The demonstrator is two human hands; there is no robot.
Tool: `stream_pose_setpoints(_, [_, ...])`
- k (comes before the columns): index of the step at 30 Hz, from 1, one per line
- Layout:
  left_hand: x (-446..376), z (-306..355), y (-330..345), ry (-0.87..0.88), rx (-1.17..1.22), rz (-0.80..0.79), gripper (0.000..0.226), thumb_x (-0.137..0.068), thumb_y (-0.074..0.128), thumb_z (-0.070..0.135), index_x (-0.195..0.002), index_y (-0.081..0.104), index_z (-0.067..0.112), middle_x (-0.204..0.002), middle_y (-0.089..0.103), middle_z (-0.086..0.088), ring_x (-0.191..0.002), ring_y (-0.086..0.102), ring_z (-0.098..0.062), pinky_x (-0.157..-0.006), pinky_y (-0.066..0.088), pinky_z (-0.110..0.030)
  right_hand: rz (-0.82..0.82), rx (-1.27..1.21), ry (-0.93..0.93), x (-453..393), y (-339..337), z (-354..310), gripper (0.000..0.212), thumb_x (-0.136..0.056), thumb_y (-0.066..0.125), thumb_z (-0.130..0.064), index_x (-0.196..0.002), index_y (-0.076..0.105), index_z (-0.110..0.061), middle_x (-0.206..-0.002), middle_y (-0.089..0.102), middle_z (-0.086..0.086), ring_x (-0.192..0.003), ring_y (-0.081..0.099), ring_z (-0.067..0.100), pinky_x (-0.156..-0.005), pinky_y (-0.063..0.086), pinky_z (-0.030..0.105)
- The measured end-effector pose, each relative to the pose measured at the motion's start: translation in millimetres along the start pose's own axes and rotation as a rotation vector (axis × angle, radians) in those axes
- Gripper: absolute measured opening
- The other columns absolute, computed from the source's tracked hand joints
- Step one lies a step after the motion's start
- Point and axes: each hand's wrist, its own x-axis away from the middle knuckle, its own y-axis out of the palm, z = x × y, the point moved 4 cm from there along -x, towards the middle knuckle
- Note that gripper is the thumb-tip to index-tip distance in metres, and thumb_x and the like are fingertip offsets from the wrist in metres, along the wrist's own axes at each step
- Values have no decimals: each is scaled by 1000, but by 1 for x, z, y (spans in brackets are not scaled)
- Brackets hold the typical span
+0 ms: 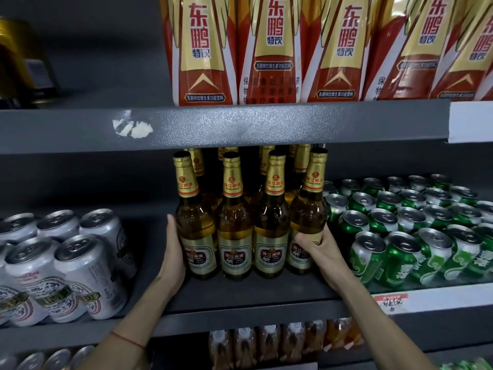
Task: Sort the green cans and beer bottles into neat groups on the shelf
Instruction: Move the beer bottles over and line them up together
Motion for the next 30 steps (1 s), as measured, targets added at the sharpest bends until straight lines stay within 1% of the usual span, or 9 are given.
stream_pose_setpoints(2, [1, 2, 2, 0, -1, 1, 76, -95, 31, 84, -142, 63, 34, -146, 65, -1, -137, 60, -18, -111, 41, -43, 5, -9, 2, 1, 1, -2, 92, -63, 89, -66, -140, 50, -35, -129, 71, -8, -121, 67, 11, -88, 58, 22])
stream_pose_setpoints(11, [2, 3, 2, -2, -14, 7, 76, -94, 31, 84, -142, 63, 35, -146, 66, -1, -137, 60, -17, -109, 43, -41, 2, -23, -3, 4, 3, -9, 100, -59, 88, -70, -142, 48, -33, -127, 72, -12, -119, 67, 7, -86, 56, 17])
stream_pose_setpoints(13, [1, 1, -1, -15, -29, 9, 75, -96, 29, 84, -143, 62, 35, -146, 65, 0, -137, 60, -16, -108, 47, -39, -15, -29, -11, 4, 3, -11, 104, -58, 87, -72, -145, 45, -32, -130, 70, -14, -121, 66, 6, -89, 57, 20])
stream_pose_setpoints(16, [0, -1, -2, -41, -44, -9, 75, -96, 26, 84, -143, 62, 39, -146, 65, 4, -136, 60, -13, -102, 54, -28, -45, -33, -21, 4, 2, -10, 100, -62, 82, -76, -146, 44, -37, -138, 66, -11, -129, 62, 10, -101, 53, 29])
stream_pose_setpoints(21, [0, -4, -5, -46, -25, 2, 77, -95, 26, 85, -145, 60, 38, -149, 63, 3, -139, 58, -13, -111, 40, -41, -24, -66, -4, 2, -2, -6, 87, -80, 59, -80, -153, 41, -36, -150, 57, -6, -139, 53, 15, -109, 50, 37])
stream_pose_setpoints(23, [0, -3, -5, -50, -18, -1, 77, -96, 25, 85, -145, 60, 37, -149, 63, 3, -140, 57, -13, -112, 39, -41, 15, -146, 45, -1, -2, -7, 90, -77, 52, -89, -148, 49, -35, -146, 62, -6, -138, 54, 14, -104, 52, 30])
stream_pose_setpoints(25, [1, -3, -5, -54, -10, 6, 78, -96, 25, 84, -146, 60, 35, -150, 62, 1, -141, 56, -15, -113, 39, -41, 40, -232, 110, -4, -1, -5, 104, -60, 54, -100, -141, 56, -36, -140, 66, -9, -135, 56, 12, -102, 50, 27])
stream_pose_setpoints(27, [2, -2, -4, -61, -11, 7, 79, -96, 25, 85, -146, 60, 35, -150, 62, 0, -141, 56, -17, -114, 37, -43, 49, -256, 138, -5, -1, -2, 103, -52, 55, -102, -134, 61, -41, -138, 67, -11, -134, 56, 11, -113, 43, 38])
stream_pose_setpoints(30, [1, -2, -2, -70, -3, -10, 79, -95, 26, 86, -143, 62, 35, -149, 63, 0, -140, 58, -17, -114, 37, -43, 28, -261, 131, -1, 2, -5, 81, -56, 54, -100, -120, 70, -52, -137, 67, -12, -134, 56, 11, -119, 37, 46])
